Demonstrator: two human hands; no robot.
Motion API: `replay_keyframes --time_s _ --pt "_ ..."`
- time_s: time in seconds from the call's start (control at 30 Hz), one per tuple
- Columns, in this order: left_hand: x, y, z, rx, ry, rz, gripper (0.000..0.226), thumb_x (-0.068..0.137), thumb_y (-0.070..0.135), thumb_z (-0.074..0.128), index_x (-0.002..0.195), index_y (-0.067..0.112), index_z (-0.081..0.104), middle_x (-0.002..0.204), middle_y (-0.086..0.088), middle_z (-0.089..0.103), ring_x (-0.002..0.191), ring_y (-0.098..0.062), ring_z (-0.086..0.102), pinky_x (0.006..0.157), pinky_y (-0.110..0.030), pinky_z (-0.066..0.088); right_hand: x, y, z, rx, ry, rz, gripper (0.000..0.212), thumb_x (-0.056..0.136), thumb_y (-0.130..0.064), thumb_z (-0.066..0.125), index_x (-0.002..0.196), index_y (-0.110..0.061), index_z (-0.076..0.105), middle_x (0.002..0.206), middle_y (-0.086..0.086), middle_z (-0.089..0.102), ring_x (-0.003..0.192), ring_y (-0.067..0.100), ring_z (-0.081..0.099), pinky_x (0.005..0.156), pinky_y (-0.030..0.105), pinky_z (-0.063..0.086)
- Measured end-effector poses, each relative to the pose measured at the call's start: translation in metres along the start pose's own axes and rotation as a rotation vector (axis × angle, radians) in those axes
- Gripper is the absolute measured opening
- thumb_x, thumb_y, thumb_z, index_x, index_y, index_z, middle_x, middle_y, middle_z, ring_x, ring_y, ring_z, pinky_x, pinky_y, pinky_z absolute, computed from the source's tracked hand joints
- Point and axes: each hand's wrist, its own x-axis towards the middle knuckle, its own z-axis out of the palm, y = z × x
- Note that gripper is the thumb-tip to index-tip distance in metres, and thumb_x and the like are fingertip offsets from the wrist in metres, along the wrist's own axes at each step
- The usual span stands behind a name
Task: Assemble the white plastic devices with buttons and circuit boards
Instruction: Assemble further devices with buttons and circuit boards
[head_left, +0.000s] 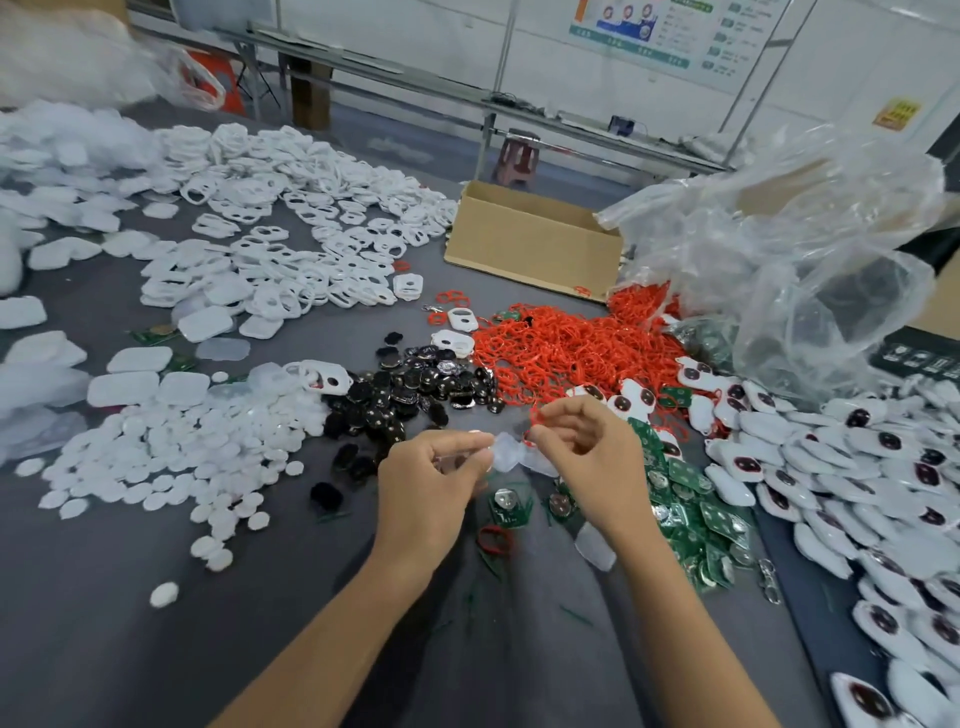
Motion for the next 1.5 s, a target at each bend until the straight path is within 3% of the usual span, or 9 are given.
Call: replay_keyframes --time_s 0.17,0.3,0.47,0.57,0.8,0.93,1.07,1.23,1.5 --pt "-0.011 -0.003 -0.003 -0.145 -0.057 -0.047 0.009 0.076 0.019 0.078 0.081 0.026 0.08 0.09 0.003 0.074 0.087 -0.022 0.071 0.072 -0.036 0.06 -0.035 -0.007 0.008 -0.063 -0.06 -0.147 0.035 0.078 -0.006 0.074 0.098 -0.031 0.06 0.09 -0.014 0.072 0.076 0.004 0.067 0.072 0.015 0.05" --pt "-0.01 -0.005 -0.008 -0.132 -0.086 -0.02 0.012 0.076 0.014 0.078 0.087 0.019 0.079 0.093 -0.001 0.075 0.092 -0.026 0.069 0.085 -0.05 0.056 -0.038 -0.011 0.009 -0.129 -0.071 -0.231 0.041 0.075 0.005 0.072 0.095 -0.029 0.062 0.086 -0.02 0.068 0.076 0.002 0.067 0.073 0.014 0.052" --pt "-0.011 -0.002 -0.01 -0.089 -0.131 0.114 0.016 0.074 0.013 0.08 0.083 0.025 0.079 0.091 0.008 0.074 0.08 -0.006 0.065 0.068 -0.02 0.054 -0.04 -0.015 0.003 -0.071 -0.083 -0.201 0.048 0.072 0.008 0.073 0.086 -0.038 0.068 0.079 -0.023 0.068 0.073 -0.001 0.066 0.072 0.016 0.052" --pt "-0.013 0.0 -0.008 -0.107 -0.142 0.154 0.018 0.074 0.008 0.08 0.082 0.024 0.078 0.09 0.007 0.074 0.07 0.001 0.06 0.06 -0.011 0.05 -0.04 -0.015 -0.001 -0.059 -0.06 -0.221 0.036 0.072 0.004 0.075 0.088 -0.029 0.073 0.084 -0.011 0.069 0.078 0.004 0.066 0.073 0.023 0.054" --pt "-0.015 -0.003 -0.006 -0.169 -0.2 0.142 0.008 0.078 0.003 0.075 0.081 0.01 0.076 0.086 -0.003 0.072 0.074 -0.015 0.069 0.062 -0.027 0.058 -0.044 -0.022 0.0 0.046 -0.068 -0.145 0.035 0.073 0.003 0.075 0.09 -0.027 0.07 0.073 -0.005 0.065 0.062 0.023 0.058 0.062 0.038 0.052" --pt "-0.017 -0.002 -0.005 -0.166 -0.232 0.136 0.006 0.081 0.003 0.073 0.085 0.006 0.074 0.085 -0.005 0.073 0.073 -0.019 0.07 0.066 -0.033 0.06 -0.046 -0.023 -0.001 0.059 -0.086 -0.149 0.04 0.075 0.008 0.071 0.094 -0.027 0.068 0.073 -0.002 0.062 0.06 0.013 0.055 0.06 0.037 0.05" --pt "-0.018 -0.001 -0.005 -0.15 -0.226 0.134 0.004 0.081 0.002 0.072 0.084 0.003 0.074 0.084 -0.008 0.073 0.072 -0.027 0.071 0.066 -0.035 0.06 -0.047 -0.023 0.0 0.013 -0.095 -0.181 0.042 0.075 0.007 0.071 0.092 -0.03 0.066 0.074 0.001 0.062 0.063 0.023 0.054 0.06 0.038 0.05" --pt "-0.018 0.0 -0.004 -0.263 -0.182 0.026 0.004 0.084 0.002 0.069 0.087 0.001 0.072 0.079 -0.01 0.073 0.07 -0.022 0.071 0.069 -0.036 0.061 -0.046 -0.02 0.003 0.105 -0.133 -0.077 0.031 0.078 0.003 0.072 0.1 -0.018 0.065 0.079 -0.002 0.061 0.063 0.003 0.053 0.065 0.025 0.051" --pt "-0.017 0.0 -0.001 -0.27 -0.178 0.001 0.005 0.082 0.005 0.071 0.086 0.008 0.074 0.08 -0.01 0.074 0.072 -0.027 0.072 0.065 -0.031 0.06 -0.045 -0.015 0.004 0.198 -0.198 0.011 0.031 0.084 0.008 0.062 0.095 -0.02 0.055 0.08 0.009 0.058 0.072 0.016 0.053 0.067 0.028 0.047"
